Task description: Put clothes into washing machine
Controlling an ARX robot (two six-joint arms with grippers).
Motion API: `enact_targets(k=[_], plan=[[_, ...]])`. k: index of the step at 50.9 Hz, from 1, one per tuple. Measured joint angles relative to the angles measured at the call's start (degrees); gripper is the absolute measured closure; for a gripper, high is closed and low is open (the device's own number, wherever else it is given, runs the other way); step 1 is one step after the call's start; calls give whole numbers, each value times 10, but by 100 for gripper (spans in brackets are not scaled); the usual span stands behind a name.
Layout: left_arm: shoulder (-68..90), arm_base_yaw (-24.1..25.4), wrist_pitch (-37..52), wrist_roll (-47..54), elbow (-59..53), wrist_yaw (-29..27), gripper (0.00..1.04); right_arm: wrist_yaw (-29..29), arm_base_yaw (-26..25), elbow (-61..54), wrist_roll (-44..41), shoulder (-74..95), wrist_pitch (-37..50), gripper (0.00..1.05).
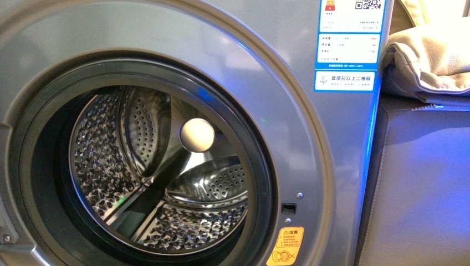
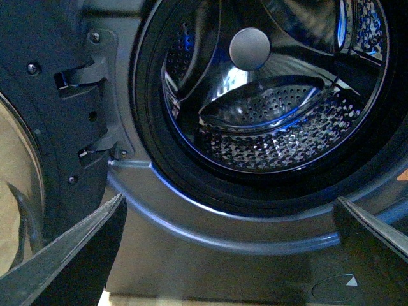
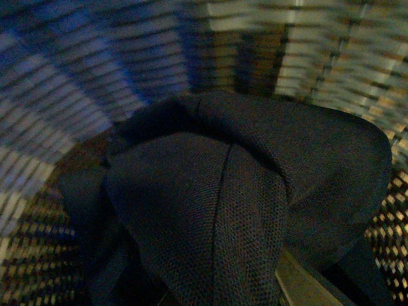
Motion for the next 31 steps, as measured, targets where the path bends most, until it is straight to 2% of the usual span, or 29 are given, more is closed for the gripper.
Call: enact_targets(k=[18,31], plan=[[0,0,0,0,0,0,7,-90,-7,-32,44,-297,-53,98],[0,0,0,0,0,0,7,-133,4,22,89,-447,-101,98]])
